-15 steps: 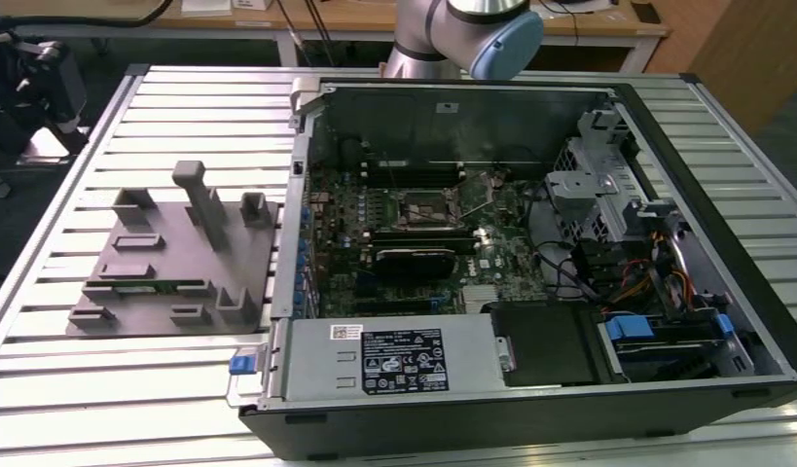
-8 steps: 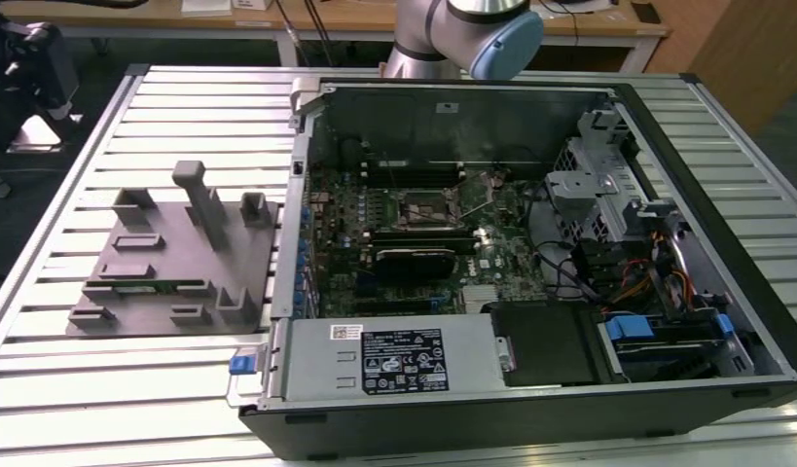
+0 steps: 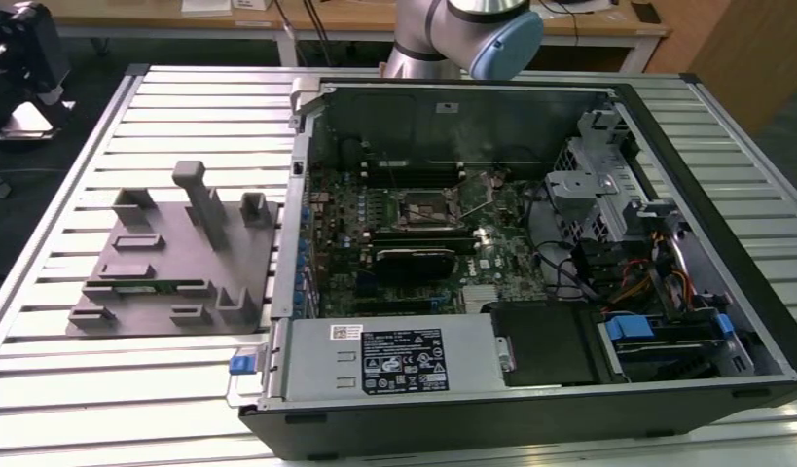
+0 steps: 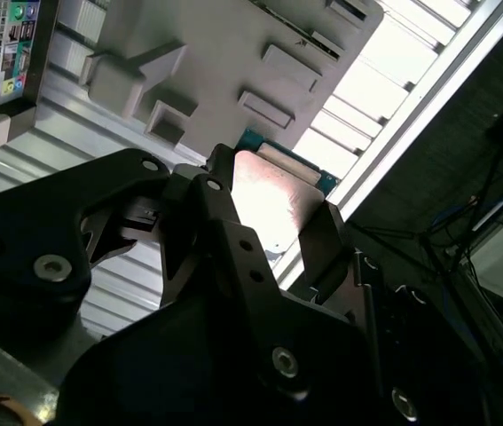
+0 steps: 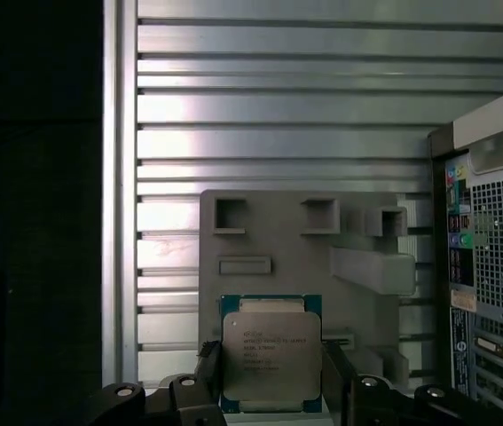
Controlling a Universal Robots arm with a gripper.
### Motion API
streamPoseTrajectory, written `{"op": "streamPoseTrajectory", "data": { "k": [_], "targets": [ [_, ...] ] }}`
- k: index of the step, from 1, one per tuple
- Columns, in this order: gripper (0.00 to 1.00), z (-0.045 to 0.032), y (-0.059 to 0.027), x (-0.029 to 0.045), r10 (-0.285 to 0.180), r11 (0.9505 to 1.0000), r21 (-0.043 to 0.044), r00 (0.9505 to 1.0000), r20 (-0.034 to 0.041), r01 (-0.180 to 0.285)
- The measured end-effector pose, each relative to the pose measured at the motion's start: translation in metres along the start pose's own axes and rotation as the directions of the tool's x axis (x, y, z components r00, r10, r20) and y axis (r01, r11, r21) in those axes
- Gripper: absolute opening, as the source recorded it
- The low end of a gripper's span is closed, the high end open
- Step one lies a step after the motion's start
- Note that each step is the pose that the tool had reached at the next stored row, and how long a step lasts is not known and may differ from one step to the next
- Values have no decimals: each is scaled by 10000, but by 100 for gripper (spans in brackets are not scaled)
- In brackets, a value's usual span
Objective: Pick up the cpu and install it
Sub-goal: 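Pick up the cpu and move it towards the insertion slot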
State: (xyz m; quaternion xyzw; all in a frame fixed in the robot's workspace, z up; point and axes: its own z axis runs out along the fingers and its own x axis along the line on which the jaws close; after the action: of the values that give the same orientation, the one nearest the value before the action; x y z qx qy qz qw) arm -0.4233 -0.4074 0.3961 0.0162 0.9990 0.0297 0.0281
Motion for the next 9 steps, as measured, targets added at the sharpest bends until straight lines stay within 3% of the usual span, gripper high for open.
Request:
{"op": "streamPoseTrajectory", "data": {
  "k": [3,9],
  "targets": [
    [54,-59,4,-3,0,10000,0,10000,7,0],
    [54,-66,5,-8,0,10000,1,10000,5,0]
  ]
}}
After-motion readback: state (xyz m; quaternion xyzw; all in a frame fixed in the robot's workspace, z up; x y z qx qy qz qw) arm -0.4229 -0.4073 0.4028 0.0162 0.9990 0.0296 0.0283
